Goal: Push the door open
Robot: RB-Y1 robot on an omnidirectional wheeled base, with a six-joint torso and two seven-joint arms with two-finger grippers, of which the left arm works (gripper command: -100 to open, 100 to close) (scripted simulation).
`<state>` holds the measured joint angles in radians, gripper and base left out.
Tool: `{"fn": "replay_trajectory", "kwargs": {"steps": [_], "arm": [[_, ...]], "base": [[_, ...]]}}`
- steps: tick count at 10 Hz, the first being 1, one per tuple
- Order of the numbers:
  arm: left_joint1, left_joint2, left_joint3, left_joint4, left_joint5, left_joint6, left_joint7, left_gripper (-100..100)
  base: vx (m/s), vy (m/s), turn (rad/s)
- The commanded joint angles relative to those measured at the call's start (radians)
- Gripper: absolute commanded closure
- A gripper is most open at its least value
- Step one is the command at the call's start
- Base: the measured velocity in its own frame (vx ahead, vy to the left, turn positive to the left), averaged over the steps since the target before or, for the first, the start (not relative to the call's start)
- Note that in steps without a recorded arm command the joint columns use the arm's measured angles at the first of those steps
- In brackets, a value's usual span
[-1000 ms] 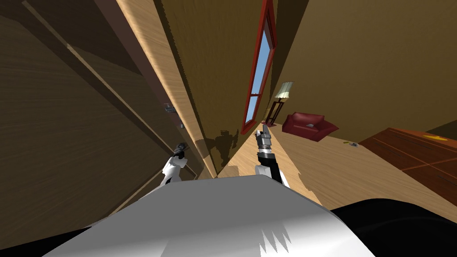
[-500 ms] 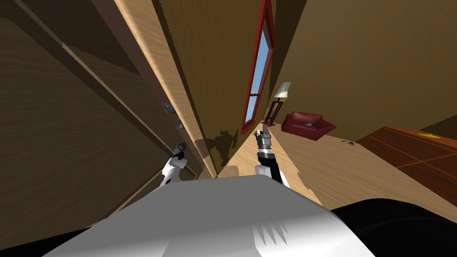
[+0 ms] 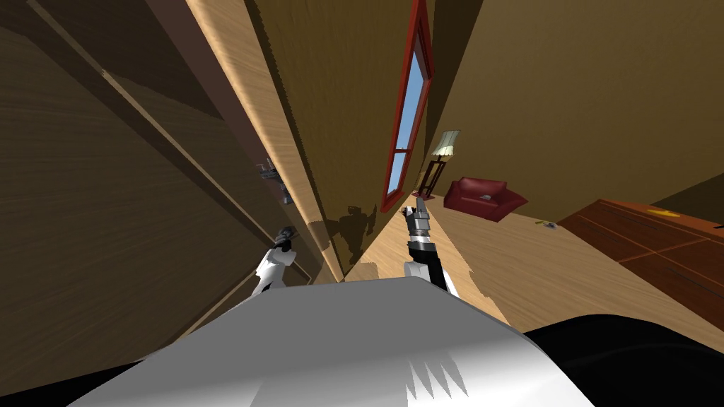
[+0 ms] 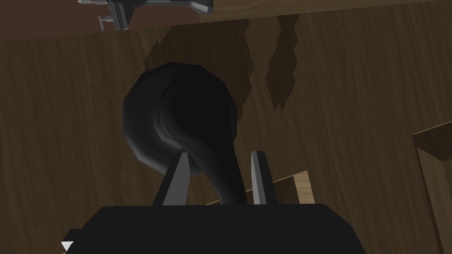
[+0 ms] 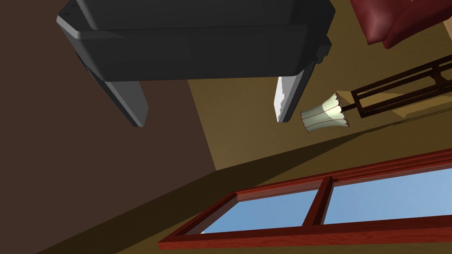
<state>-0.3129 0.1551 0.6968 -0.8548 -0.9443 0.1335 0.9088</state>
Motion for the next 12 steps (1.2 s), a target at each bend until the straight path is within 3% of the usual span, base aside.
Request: {"fn": "replay_trajectory", "kwargs": {"steps": [1,12], "arm": [[0.011,-0.019,0.003,0.011,-0.004,-0.002,-0.004,100],[0.016,-0.019,0.002,0.009,0.01,0.004,-0.019,100]], "base": [[-0.003,0.005,-0.013],[-0.003,0.005,-0.015]]}}
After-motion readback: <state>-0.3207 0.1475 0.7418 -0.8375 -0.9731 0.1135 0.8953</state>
